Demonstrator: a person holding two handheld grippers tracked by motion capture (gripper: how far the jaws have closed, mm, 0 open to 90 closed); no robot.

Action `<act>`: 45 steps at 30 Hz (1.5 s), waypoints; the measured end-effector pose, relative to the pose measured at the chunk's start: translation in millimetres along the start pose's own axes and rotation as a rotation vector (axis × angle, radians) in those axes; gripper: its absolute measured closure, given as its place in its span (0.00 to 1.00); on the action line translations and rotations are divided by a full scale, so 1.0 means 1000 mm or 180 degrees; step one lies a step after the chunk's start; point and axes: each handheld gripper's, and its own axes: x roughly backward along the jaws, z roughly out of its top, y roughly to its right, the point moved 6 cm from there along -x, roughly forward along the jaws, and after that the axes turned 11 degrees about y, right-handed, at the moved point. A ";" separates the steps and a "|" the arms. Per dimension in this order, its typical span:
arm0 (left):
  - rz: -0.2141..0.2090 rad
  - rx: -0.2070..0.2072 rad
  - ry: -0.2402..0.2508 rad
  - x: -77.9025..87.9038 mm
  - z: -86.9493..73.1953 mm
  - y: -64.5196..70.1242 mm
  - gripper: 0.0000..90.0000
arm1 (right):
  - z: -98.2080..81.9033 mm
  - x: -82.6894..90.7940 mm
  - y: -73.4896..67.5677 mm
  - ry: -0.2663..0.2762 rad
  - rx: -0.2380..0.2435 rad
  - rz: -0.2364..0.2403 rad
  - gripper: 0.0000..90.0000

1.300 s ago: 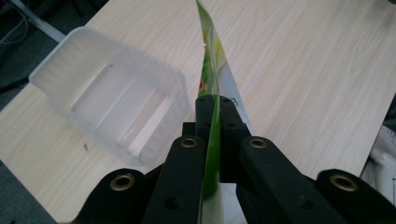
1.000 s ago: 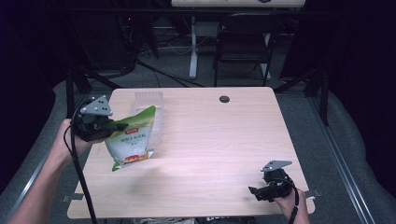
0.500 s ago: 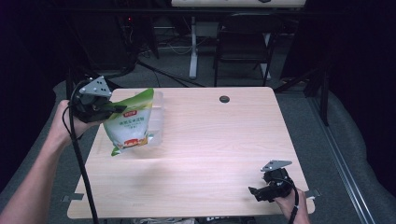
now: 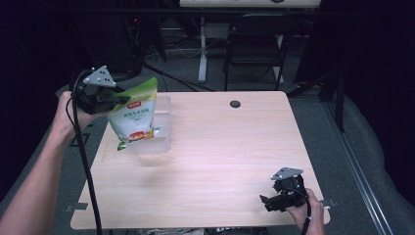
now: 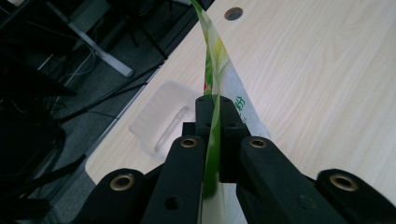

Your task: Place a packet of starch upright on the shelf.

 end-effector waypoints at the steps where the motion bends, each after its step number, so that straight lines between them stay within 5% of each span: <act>1: 0.0017 -0.0003 -0.0005 -0.003 0.000 -0.004 1.00 | 0.000 0.000 0.001 0.0021 -0.0037 -0.0003 0.02; 8: 0.0111 -0.0084 -0.0032 -0.015 0.002 -0.019 1.00 | -0.006 -0.005 0.004 -0.0049 -0.0170 0.0093 0.00; 33: 0.0394 -0.0421 0.0017 -0.063 0.002 -0.065 1.00 | -0.008 -0.004 0.005 -0.0112 -0.0046 0.0118 0.03; 45: 0.0393 -0.0548 0.0054 -0.090 -0.005 -0.075 1.00 | -0.007 -0.006 0.003 -0.0023 -0.0119 0.0147 0.03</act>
